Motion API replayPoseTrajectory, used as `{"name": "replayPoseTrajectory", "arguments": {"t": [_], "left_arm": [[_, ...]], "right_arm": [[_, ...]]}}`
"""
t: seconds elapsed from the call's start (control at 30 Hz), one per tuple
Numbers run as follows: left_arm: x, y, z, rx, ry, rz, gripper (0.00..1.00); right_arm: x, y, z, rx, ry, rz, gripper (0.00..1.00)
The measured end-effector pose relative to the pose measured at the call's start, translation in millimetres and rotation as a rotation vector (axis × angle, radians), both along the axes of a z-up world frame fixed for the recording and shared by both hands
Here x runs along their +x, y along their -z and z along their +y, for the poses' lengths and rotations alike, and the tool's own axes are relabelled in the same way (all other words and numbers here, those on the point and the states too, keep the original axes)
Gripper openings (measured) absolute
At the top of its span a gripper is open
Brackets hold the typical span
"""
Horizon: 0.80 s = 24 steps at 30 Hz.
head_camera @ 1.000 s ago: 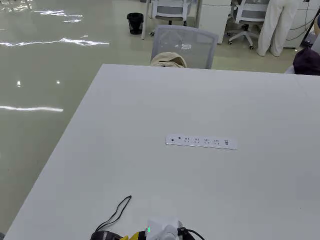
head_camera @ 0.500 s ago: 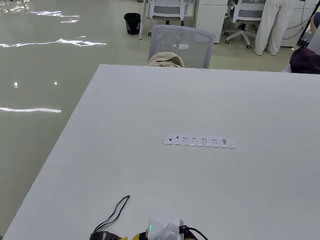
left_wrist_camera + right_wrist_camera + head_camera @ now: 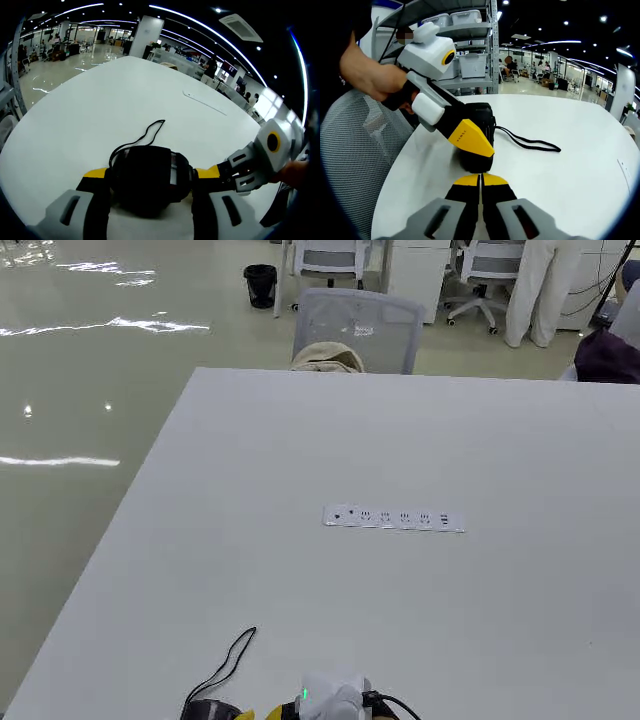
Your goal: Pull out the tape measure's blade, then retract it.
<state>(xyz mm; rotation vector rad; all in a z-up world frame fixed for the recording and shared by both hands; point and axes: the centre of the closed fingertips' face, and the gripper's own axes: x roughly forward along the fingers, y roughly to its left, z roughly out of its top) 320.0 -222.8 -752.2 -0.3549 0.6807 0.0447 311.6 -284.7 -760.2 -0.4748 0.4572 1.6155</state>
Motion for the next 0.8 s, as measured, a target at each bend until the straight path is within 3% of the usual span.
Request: {"name": "replayPoseTrajectory", "arguments": {"t": [0.3,0.63,0.8], "left_arm": [[0.1,-2.0,-0.3,-0.01,0.021,0.003,0.63],[7.6,-22.4,0.7,0.042,0.093,-0.041,0.62],[8.5,-24.7,0.7,0.058,0.136,-0.048,0.63]], "right_arm": [[1.2,-3.6,-3.1,0.002,0.017,0.002,0.03],[0.5,-6.6,-8.2,0.002,0.043,0.017,0.11],[0.7,-11.3,-12.4,0.005,0.061,0.016,0.15]]}}
